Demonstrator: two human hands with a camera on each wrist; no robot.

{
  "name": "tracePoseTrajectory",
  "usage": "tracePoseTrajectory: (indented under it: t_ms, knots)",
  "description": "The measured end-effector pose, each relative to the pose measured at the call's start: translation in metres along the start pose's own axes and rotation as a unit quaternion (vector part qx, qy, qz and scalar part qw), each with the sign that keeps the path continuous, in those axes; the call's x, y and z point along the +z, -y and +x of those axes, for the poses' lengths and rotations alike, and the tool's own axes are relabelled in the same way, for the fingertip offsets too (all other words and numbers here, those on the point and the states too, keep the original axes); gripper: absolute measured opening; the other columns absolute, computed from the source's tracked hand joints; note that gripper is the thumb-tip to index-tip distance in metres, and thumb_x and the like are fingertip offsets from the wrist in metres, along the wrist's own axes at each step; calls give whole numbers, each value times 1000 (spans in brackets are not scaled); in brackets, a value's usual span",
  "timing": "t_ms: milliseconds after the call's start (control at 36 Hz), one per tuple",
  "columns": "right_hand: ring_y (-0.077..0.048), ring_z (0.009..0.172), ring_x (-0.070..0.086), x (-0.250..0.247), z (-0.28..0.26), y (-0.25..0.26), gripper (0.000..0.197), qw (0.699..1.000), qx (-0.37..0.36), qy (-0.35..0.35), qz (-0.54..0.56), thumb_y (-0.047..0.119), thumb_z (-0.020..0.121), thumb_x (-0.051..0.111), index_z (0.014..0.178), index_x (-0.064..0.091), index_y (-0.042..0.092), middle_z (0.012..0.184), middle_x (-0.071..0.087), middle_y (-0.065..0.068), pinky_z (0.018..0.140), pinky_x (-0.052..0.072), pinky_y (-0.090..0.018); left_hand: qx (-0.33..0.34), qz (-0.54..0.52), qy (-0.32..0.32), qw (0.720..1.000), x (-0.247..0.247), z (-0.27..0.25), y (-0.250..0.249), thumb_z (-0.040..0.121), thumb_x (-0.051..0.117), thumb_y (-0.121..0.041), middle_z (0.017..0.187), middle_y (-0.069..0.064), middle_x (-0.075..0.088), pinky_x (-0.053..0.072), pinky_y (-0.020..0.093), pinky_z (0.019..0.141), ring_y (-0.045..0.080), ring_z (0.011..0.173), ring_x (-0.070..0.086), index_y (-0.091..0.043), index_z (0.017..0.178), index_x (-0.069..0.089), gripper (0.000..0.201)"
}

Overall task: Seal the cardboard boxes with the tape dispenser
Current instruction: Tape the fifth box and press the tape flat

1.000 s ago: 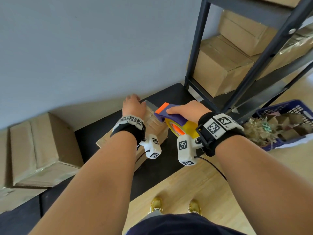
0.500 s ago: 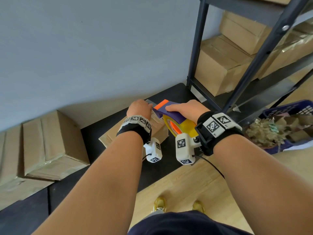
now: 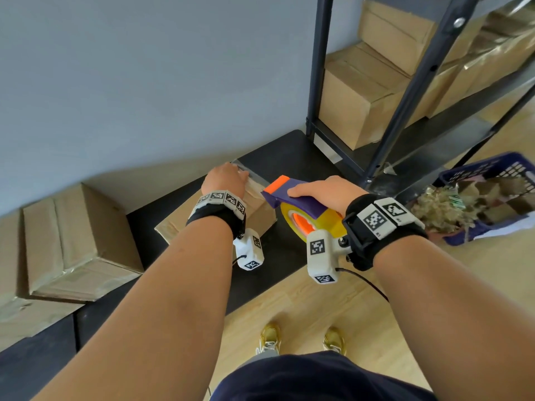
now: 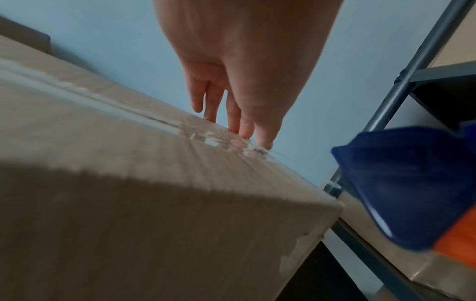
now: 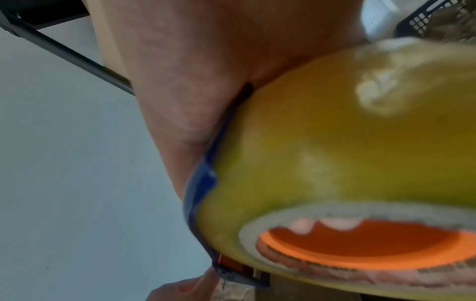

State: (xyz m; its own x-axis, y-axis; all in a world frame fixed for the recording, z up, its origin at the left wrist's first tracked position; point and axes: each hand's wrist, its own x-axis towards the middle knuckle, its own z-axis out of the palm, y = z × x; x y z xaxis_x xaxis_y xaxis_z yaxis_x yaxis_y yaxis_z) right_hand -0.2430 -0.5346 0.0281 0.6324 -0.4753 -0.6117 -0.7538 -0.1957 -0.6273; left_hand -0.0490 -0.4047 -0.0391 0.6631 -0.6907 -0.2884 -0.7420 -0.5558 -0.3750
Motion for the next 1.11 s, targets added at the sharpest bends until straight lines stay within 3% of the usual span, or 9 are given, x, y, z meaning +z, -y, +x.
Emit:
tracePoseTrajectory:
  t_ms: [83,194,333,472,556,611,750,889,1111]
  knots:
    - [-24,96,66,-2,-1,-11,57,1000,17,15,10,56,79,71,114,62,11,106,69,-10,96,51,-39,-36,-58,-15,998,5,1,-2,93,52,-23,130,7,50,48,40,85,27,116,54,-21,136,46,44]
    - [-27,97,68,-1,-1,-22,62,998,32,36,39,58,74,73,116,63,12,106,70,-10,99,51,-44,-123,-201,-87,968,8,-1,-7,94,36,-48,110,8,61,41,40,71,30,100,59,-14,114,57,44]
    - [-25,97,67,1,4,-29,63,997,38,57,27,60,74,72,116,60,14,108,68,-9,99,50,-44,-150,-281,-81,944,13,-4,-11,92,33,-55,122,7,56,46,48,90,31,110,55,-15,123,52,55]
    - [-24,96,65,11,11,-33,71,997,49,50,41,61,69,73,121,58,14,109,67,-9,91,51,-39,-145,-292,-53,944,15,-15,-19,94,30,-60,157,3,21,18,51,116,28,144,19,-17,150,23,71]
    - [-22,93,62,17,14,-34,64,997,52,45,46,56,78,71,122,56,12,109,64,-9,78,47,-32,-158,-296,-48,941,17,-23,-30,96,21,-60,161,1,-1,3,49,119,26,148,-4,-19,154,4,73]
    - [-23,96,63,17,16,-36,64,997,51,43,50,55,79,71,123,56,11,110,64,-9,82,48,-32,-168,-303,-44,937,19,-25,-36,97,17,-59,161,0,-7,-2,48,119,25,148,-9,-18,154,-1,72]
    - [-23,99,62,15,20,-37,64,998,41,36,38,55,80,70,124,55,10,113,64,-10,87,48,-33,-186,-323,-105,922,18,-32,-44,99,26,-54,161,3,0,4,46,120,25,148,-1,-18,154,5,69]
    - [-23,100,61,15,24,-37,64,998,32,39,34,54,81,69,126,53,11,115,62,-9,81,45,-31,-153,-345,-118,919,13,-37,-52,99,32,-48,160,1,14,6,43,120,20,148,8,-20,151,23,60]
    - [-25,96,67,11,28,-52,69,996,23,55,62,62,71,74,116,61,11,106,69,-9,97,51,-41,-147,-309,-44,939,13,-44,-60,102,18,-46,161,0,-11,-7,46,119,18,147,-14,-20,153,-4,62]
